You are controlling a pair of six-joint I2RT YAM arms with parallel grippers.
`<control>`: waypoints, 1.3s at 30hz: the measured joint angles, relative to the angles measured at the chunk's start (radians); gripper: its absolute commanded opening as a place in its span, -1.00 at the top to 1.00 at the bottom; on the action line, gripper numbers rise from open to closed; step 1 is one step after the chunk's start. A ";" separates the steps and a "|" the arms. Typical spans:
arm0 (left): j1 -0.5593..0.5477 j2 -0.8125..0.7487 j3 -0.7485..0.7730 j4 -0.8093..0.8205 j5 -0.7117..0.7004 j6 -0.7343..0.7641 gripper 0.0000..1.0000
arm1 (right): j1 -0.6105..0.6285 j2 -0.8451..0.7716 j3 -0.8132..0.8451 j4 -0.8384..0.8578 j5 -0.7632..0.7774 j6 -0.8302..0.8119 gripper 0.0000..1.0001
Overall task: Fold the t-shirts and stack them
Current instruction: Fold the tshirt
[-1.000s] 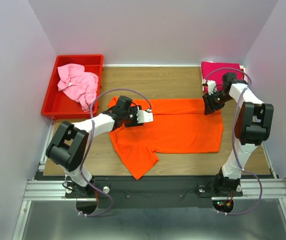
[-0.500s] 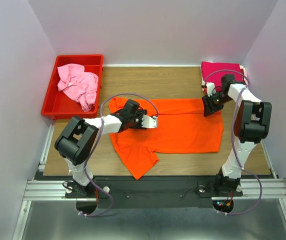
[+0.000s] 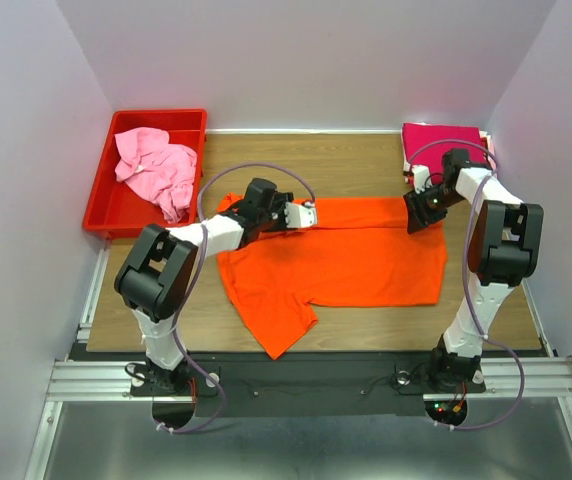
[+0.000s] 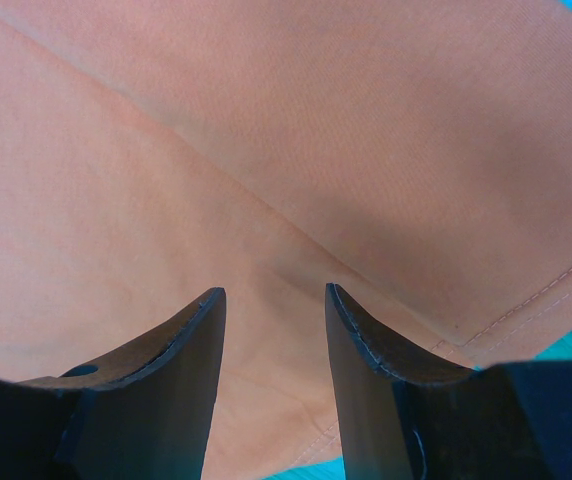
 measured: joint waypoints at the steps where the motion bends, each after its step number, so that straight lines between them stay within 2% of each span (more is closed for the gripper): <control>1: 0.011 0.008 0.026 -0.002 0.008 -0.014 -0.11 | 0.000 0.000 0.000 0.000 0.000 0.000 0.00; 7: 0.077 0.071 0.140 -0.042 0.055 -0.067 0.01 | 0.000 0.000 0.000 0.000 0.000 0.000 0.00; 11: 0.108 0.074 0.152 -0.110 0.134 -0.072 0.09 | 0.000 0.000 0.000 0.000 0.001 0.000 0.00; 17: 0.130 0.078 0.185 -0.322 0.266 -0.010 0.02 | 0.000 0.000 0.000 -0.001 0.001 0.000 0.00; 20: 0.132 0.092 0.224 -0.375 0.298 0.005 -0.02 | 0.000 0.000 0.000 -0.001 0.001 0.000 0.00; 32: 0.132 0.138 0.271 -0.391 0.332 0.045 -0.03 | 0.000 0.000 0.000 -0.001 0.002 0.000 0.00; 39: 0.125 0.169 0.289 -0.396 0.336 0.064 0.09 | 0.000 0.000 0.000 -0.001 0.003 0.000 0.00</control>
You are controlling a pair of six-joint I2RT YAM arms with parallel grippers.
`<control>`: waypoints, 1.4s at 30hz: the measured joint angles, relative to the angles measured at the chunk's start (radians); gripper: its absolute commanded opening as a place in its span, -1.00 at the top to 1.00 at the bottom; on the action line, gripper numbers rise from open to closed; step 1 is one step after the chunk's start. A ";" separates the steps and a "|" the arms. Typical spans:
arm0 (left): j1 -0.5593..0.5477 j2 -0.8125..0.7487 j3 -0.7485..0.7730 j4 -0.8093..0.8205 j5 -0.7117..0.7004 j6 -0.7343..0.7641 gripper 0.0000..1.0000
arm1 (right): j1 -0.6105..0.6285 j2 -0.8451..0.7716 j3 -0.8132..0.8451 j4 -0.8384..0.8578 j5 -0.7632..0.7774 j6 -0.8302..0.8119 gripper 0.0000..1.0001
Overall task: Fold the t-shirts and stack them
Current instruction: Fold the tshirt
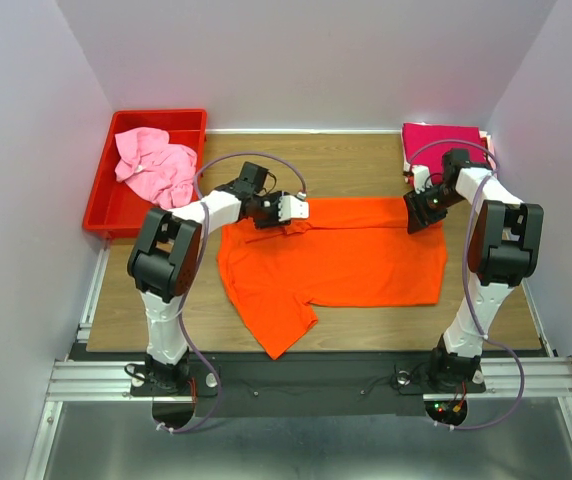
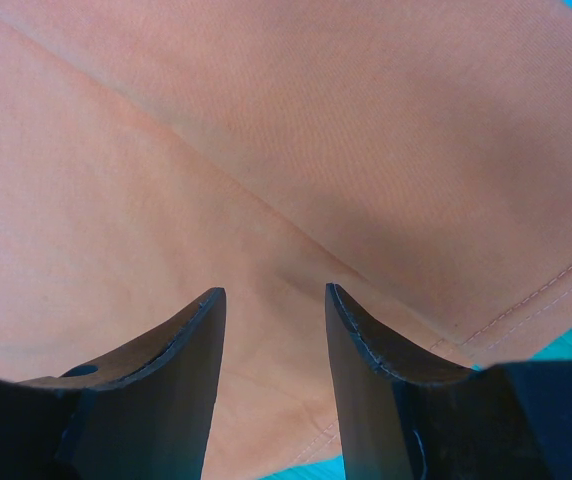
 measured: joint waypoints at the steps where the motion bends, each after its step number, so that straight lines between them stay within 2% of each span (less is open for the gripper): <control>1: -0.003 0.002 0.002 -0.003 0.002 0.000 0.17 | 0.000 0.000 0.000 0.000 0.001 0.000 0.00; 6: -0.021 0.003 0.025 -0.026 0.014 0.002 0.44 | 0.000 0.000 0.000 0.000 0.005 0.000 0.00; 12: -0.042 0.003 0.048 -0.101 0.024 -0.009 1.00 | 0.000 0.000 0.000 -0.001 0.008 -0.005 0.01; 18: -0.072 0.002 0.085 -0.198 0.021 -0.082 1.00 | 0.000 0.000 0.000 -0.001 0.008 -0.009 0.01; 28: -0.149 0.001 0.125 -0.277 -0.037 -0.356 1.00 | 0.000 0.000 -0.018 -0.002 0.007 -0.023 0.01; 29: -0.153 0.001 0.125 -0.285 -0.040 -0.382 0.96 | 0.000 0.000 -0.018 -0.002 0.007 -0.024 0.01; 30: -0.156 0.001 0.125 -0.292 -0.043 -0.405 0.79 | 0.000 0.000 -0.018 -0.002 0.008 -0.025 0.01; 31: -0.156 0.001 0.125 -0.298 -0.042 -0.420 0.51 | 0.000 0.000 -0.018 -0.002 0.008 -0.026 0.01; 33: -0.156 0.001 0.125 -0.317 -0.033 -0.443 0.35 | 0.000 0.000 -0.018 -0.002 0.008 -0.027 0.01; 35: -0.156 0.000 0.125 -0.347 -0.009 -0.455 0.27 | 0.000 0.000 -0.018 -0.002 0.008 -0.026 0.01; 39: -0.124 -0.029 0.122 -0.385 0.050 -0.452 0.27 | 0.000 0.000 -0.018 -0.002 0.007 -0.026 0.01; 42: -0.059 -0.056 0.143 -0.415 0.100 -0.434 0.23 | 0.000 0.000 -0.018 -0.002 0.007 -0.026 0.01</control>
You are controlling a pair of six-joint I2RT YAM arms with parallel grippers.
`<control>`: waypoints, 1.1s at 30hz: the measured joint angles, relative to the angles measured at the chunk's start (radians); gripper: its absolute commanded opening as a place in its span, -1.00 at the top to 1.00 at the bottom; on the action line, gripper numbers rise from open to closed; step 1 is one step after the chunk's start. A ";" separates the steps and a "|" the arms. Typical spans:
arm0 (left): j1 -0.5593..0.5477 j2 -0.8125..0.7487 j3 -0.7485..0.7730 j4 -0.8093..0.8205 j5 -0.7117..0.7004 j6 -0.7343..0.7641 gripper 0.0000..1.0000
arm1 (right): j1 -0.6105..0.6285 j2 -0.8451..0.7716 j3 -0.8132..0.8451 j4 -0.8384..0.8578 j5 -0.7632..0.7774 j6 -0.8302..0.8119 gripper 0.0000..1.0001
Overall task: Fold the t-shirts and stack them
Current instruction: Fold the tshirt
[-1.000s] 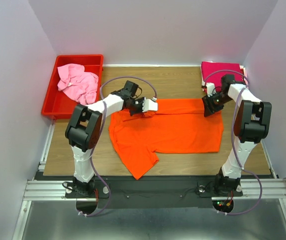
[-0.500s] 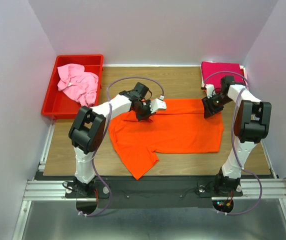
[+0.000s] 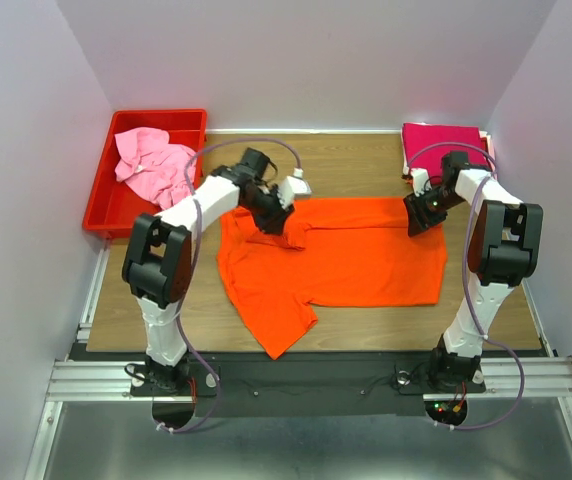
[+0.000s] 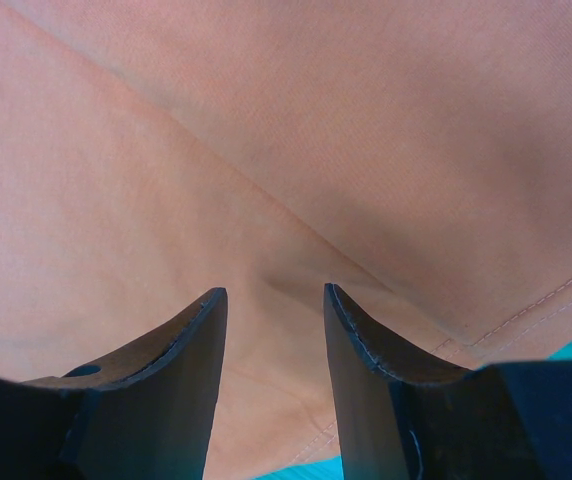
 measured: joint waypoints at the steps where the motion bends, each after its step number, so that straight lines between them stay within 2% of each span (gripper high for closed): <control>1: 0.035 0.000 0.027 -0.013 0.014 0.007 0.21 | 0.000 0.000 0.000 0.000 0.000 0.000 0.01; 5: 0.164 0.061 0.178 -0.045 0.074 0.025 0.14 | 0.000 0.000 0.000 0.000 0.000 0.000 0.01; 9: 0.235 0.135 0.252 -0.040 0.083 0.026 0.10 | 0.000 0.000 0.000 0.000 0.001 0.000 0.01; 16: 0.222 0.252 0.260 -0.059 0.103 0.034 0.08 | 0.000 0.000 0.000 0.000 0.005 0.000 0.01; 22: 0.214 0.280 0.262 -0.091 0.148 0.058 0.09 | 0.000 0.000 0.000 0.000 0.010 0.000 0.01; 25: 0.215 0.280 0.262 -0.098 0.168 0.071 0.43 | 0.000 0.000 0.000 0.000 0.010 0.000 0.01; 26: 0.215 0.280 0.262 -0.101 0.177 0.079 0.63 | 0.000 0.000 0.000 0.000 0.010 0.000 0.01; 29: 0.215 0.276 0.253 -0.102 0.198 0.101 0.92 | 0.000 0.000 0.000 0.000 0.012 0.000 0.01; 31: 0.215 0.259 0.219 -0.098 0.209 0.117 1.00 | 0.000 0.000 0.000 -0.001 0.012 0.000 0.01; 33: 0.215 0.230 0.176 -0.103 0.220 0.130 1.00 | 0.000 0.000 0.000 -0.001 0.012 0.000 0.01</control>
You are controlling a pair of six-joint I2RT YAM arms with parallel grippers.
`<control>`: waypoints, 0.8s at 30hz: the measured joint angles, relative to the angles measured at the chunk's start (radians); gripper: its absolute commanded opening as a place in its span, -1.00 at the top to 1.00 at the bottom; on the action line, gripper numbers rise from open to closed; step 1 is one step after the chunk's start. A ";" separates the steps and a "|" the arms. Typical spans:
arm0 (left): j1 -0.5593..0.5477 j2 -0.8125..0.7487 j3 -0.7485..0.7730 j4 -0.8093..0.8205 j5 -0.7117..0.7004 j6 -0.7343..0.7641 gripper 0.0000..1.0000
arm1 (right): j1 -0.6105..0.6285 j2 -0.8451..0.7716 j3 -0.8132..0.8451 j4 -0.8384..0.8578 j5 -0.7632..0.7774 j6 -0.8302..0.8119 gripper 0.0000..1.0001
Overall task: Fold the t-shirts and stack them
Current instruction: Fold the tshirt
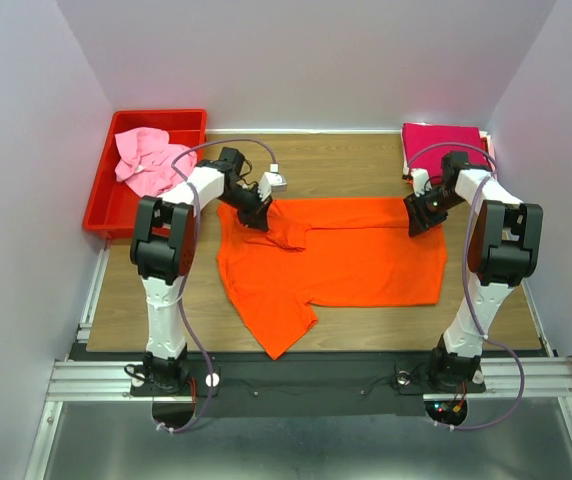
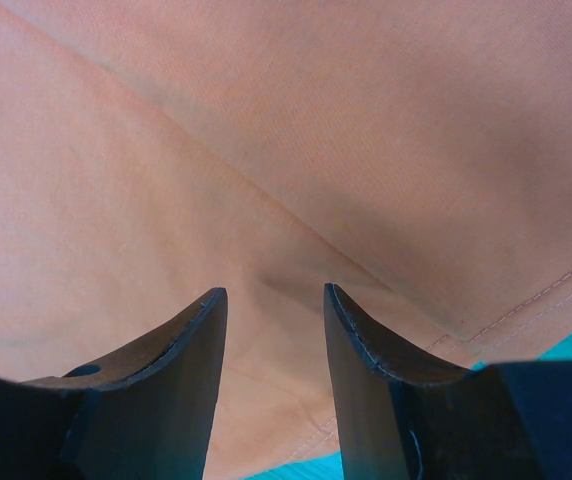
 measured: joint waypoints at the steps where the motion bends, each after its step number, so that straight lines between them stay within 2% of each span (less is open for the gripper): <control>1: 0.000 -0.017 -0.022 -0.002 0.005 0.007 1.00 | 0.000 0.000 0.000 0.000 0.000 0.000 0.01; 4: 0.000 -0.082 -0.090 -0.018 0.011 0.035 1.00 | 0.000 0.000 0.000 0.000 0.000 0.000 0.01; 5: 0.000 -0.105 -0.107 -0.023 0.011 0.048 0.95 | 0.000 0.000 0.000 0.000 0.000 0.000 0.01; 6: 0.000 -0.130 -0.126 -0.029 0.011 0.068 0.82 | 0.000 0.000 0.000 0.000 0.000 0.000 0.01; 9: -0.002 -0.182 -0.175 -0.044 -0.001 0.132 0.22 | 0.000 0.000 0.000 -0.001 0.001 -0.001 0.00; 10: -0.003 -0.196 -0.192 -0.057 -0.007 0.150 0.13 | 0.000 0.000 0.000 -0.001 0.003 -0.001 0.00; 19: -0.014 -0.250 -0.322 -0.151 -0.098 0.301 0.17 | 0.000 0.000 0.000 -0.008 0.020 -0.001 0.00; 24: 0.000 -0.283 -0.293 -0.117 -0.107 0.252 0.22 | 0.000 0.000 0.010 -0.011 0.022 0.002 0.06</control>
